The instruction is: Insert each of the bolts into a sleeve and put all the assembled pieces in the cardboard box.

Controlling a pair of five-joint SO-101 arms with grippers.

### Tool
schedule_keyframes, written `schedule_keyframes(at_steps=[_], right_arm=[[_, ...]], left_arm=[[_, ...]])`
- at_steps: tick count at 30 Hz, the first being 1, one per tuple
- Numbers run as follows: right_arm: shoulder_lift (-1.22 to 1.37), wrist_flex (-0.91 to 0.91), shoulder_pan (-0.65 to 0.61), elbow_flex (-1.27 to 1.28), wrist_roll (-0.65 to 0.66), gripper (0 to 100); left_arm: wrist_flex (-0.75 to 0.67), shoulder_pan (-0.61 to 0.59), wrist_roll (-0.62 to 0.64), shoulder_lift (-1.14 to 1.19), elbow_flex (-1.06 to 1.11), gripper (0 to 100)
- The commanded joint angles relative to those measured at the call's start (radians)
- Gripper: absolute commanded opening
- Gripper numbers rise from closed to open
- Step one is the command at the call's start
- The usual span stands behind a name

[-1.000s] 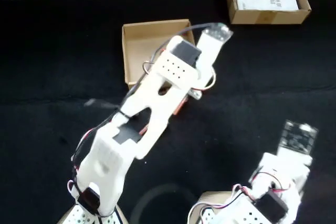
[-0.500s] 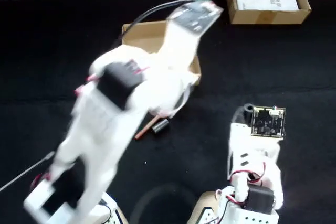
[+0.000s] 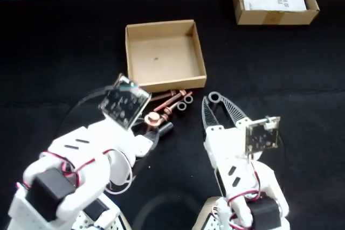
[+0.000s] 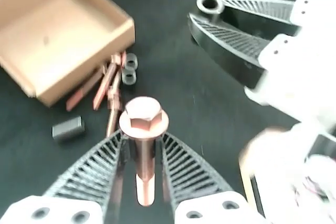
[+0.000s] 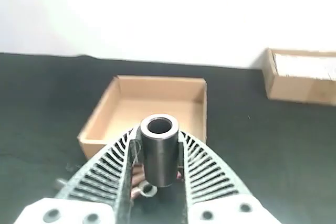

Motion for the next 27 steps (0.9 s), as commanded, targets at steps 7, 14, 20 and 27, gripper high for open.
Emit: schedule_keyframes(at_steps=[7, 14, 20, 27], right_arm=[[-0.013, 0.259, -0.019, -0.107, -0.011, 0.9], [-0.013, 0.255, -0.019, -0.105, -0.132, 0.9], [-0.013, 0.255, -0.019, -0.107, -0.160, 0.9], [-0.013, 0.255, -0.019, -0.107, -0.160, 0.9]], left_arm=[[-0.531, 0.002, 0.003, 0.007, 0.154, 1], [-0.603, 0.002, 0.112, 0.329, -0.162, 1], [-0.606, 0.019, 0.241, 0.538, -0.329, 1], [-0.603, 0.097, 0.264, 0.572, -0.346, 1]])
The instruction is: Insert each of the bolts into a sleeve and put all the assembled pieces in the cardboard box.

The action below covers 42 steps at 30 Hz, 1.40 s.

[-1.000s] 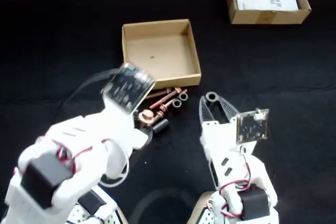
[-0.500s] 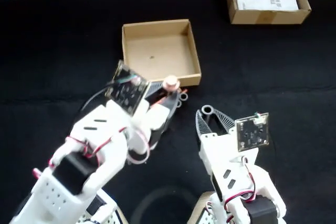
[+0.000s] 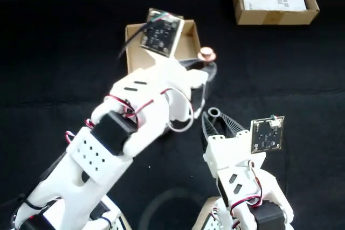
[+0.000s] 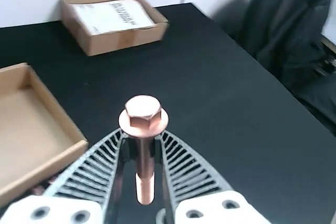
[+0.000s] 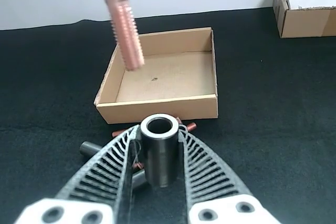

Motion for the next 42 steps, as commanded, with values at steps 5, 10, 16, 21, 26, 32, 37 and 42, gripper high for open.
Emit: schedule_keyframes(at_steps=[5, 10, 16, 21, 26, 32, 37, 42], right_arm=[[-0.005, 0.002, -0.002, -0.051, -0.008, 0.9], [-0.005, 0.002, -0.002, -0.051, -0.008, 0.9], [-0.005, 0.002, -0.001, -0.048, -0.008, 0.9], [-0.005, 0.002, -0.001, -0.050, -0.008, 0.8], [-0.005, 0.002, 0.001, -0.050, -0.006, 0.8], [-0.005, 0.002, 0.002, -0.050, -0.006, 0.8], [-0.005, 0.004, 0.004, -0.050, -0.006, 0.8], [-0.005, 0.004, 0.004, -0.050, -0.006, 0.8]], left_arm=[[-0.025, 0.041, 0.006, 0.007, -0.056, 1], [-0.023, 0.054, 0.006, 0.007, -0.041, 1], [-0.029, 0.076, 0.008, 0.005, 0.058, 1], [-0.029, 0.093, 0.008, 0.002, 0.084, 1], [-0.025, 0.096, 0.008, 0.007, 0.085, 1], [-0.023, 0.119, 0.006, 0.001, 0.142, 1], [0.069, 0.147, 0.005, 0.001, 0.176, 1], [0.173, 0.147, 0.003, 0.001, 0.170, 3]])
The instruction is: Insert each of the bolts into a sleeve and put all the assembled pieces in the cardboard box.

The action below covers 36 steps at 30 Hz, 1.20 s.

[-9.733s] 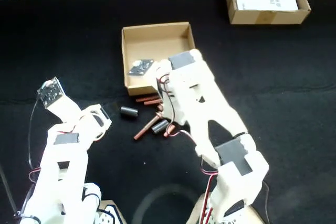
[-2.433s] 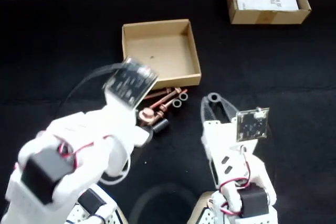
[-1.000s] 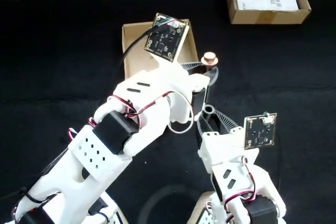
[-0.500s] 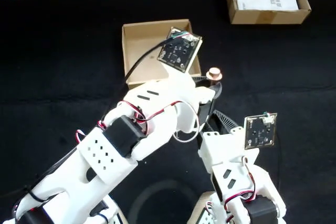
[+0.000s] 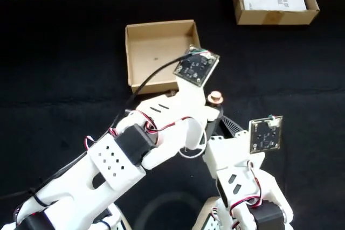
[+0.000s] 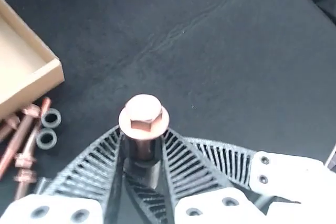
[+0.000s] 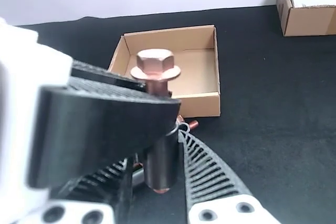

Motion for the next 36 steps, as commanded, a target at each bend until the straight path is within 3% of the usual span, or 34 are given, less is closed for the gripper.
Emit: schedule_keyframes(at_steps=[1, 6, 9, 18, 21, 26, 32, 36], right_arm=[[-0.005, 0.002, 0.004, -0.051, -0.006, 0.8], [-0.005, 0.002, 0.004, -0.051, -0.003, 0.8], [-0.004, 0.002, 0.004, -0.045, -0.003, 0.8], [0.021, 0.005, 0.005, -0.042, -0.005, 0.8], [0.096, 0.001, 0.005, -0.056, -0.006, 0.8], [0.282, 0.001, 0.005, -0.205, -0.006, 0.8], [0.587, 0.001, 0.005, -0.483, -0.006, 0.8], [0.822, 0.004, 0.005, -0.708, -0.006, 0.8]], left_arm=[[0.081, 0.016, 0.002, -0.010, -0.015, 6], [0.247, 0.024, 0.005, -0.010, -0.030, 32], [0.359, 0.024, 0.002, -0.010, -0.082, 42], [0.818, 0.097, -0.026, -0.012, -0.499, 42], [0.882, 0.079, -0.072, -0.027, -0.648, 42], [0.881, -0.021, -0.222, -0.145, -0.704, 30], [0.881, -0.295, -0.308, -0.265, -0.615, 2], [0.855, -0.495, -0.328, -0.338, -0.483, 2]])
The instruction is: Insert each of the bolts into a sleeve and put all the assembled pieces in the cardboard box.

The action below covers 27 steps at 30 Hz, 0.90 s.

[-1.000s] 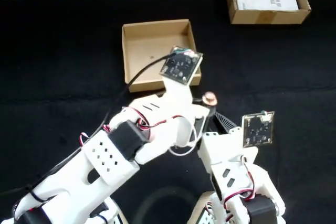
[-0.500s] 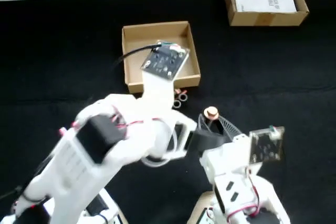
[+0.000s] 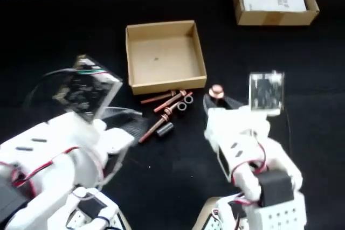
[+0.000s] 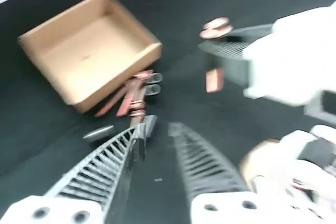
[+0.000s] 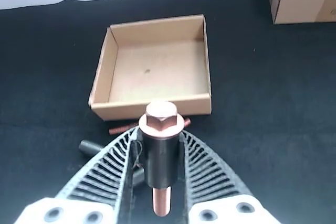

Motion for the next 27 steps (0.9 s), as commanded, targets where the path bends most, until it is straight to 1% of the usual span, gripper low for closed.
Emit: schedule_keyframes(at_steps=[1, 4, 7, 9, 12, 15, 19, 21, 22, 25, 27], right_arm=[[0.213, 0.001, 0.002, -0.262, -0.006, 0.8], [0.394, 0.008, 0.002, -0.458, 0.000, 0.8], [0.579, 0.074, 0.001, -0.659, 0.021, 0.8], [0.710, 0.108, 0.001, -0.782, 0.029, 0.8], [0.905, 0.130, -0.002, -0.951, 0.049, 0.8], [1.089, 0.122, -0.010, -1.084, 0.195, 0.8], [1.319, 0.130, -0.022, -1.211, 0.476, 0.8], [1.408, 0.124, -0.021, -1.262, 0.606, 0.8], [1.452, 0.124, -0.021, -1.293, 0.677, 0.8], [1.564, 0.105, -0.021, -1.385, 0.861, 0.8], [1.641, 0.047, -0.019, -1.448, 0.970, 0.8]], left_arm=[[-0.049, -0.189, -0.011, -0.064, 0.113, 1], [-0.176, -0.364, -0.011, -0.136, 0.288, 1], [-0.371, -0.509, -0.009, -0.219, 0.506, 1], [-0.520, -0.581, -0.008, -0.280, 0.680, 1], [-0.740, -0.634, -0.005, -0.369, 0.961, 1], [-0.957, -0.656, -0.005, -0.450, 1.233, 1], [-1.255, -0.687, -0.005, -0.585, 1.567, 1], [-1.373, -0.699, -0.005, -0.668, 1.716, 1], [-1.402, -0.702, -0.003, -0.707, 1.765, 1], [-1.304, -0.704, -0.002, -0.789, 1.755, 1], [-1.257, -0.702, 0.009, -0.817, 1.753, 1]])
